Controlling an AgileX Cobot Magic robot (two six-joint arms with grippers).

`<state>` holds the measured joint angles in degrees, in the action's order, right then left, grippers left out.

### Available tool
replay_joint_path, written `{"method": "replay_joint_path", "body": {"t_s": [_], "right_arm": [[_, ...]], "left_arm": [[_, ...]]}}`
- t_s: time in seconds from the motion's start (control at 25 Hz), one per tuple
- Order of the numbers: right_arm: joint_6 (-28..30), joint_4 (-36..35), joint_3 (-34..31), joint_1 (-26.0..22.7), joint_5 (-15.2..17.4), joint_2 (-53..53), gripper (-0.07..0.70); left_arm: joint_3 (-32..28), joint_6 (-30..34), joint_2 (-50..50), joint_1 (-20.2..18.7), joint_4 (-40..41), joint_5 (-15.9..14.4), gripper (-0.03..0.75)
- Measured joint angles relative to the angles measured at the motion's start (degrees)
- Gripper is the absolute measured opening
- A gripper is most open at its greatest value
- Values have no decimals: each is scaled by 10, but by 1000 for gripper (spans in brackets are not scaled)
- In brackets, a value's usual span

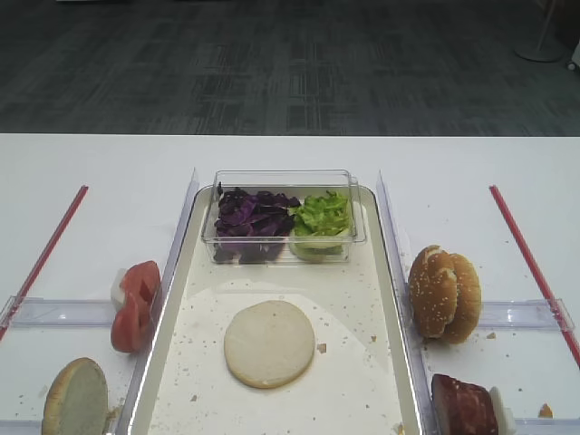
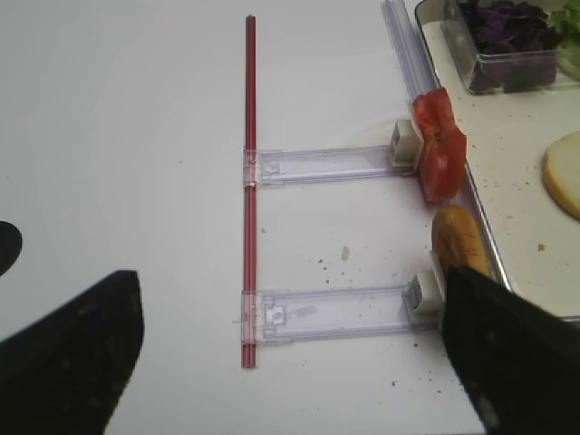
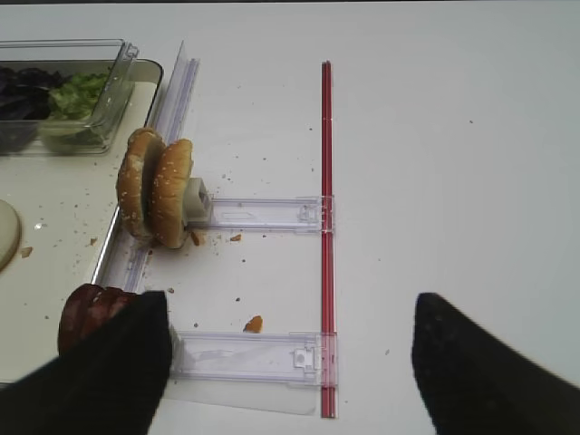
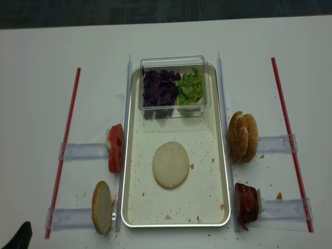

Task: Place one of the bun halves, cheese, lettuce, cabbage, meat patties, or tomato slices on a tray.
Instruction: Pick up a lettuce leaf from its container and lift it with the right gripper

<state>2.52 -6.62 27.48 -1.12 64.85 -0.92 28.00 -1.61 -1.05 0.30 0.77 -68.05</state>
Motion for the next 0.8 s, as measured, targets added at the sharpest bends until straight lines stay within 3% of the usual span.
{"method": "replay_joint_path", "body": {"t_s": [0.56, 0.8], "right_arm": [[0, 0, 0, 0, -3, 0, 571], [0, -2, 34, 0, -50, 42, 571]], "left_arm": [[0, 0, 0, 0, 1, 0, 615], [0, 0, 0, 0, 1, 0, 615]]}}
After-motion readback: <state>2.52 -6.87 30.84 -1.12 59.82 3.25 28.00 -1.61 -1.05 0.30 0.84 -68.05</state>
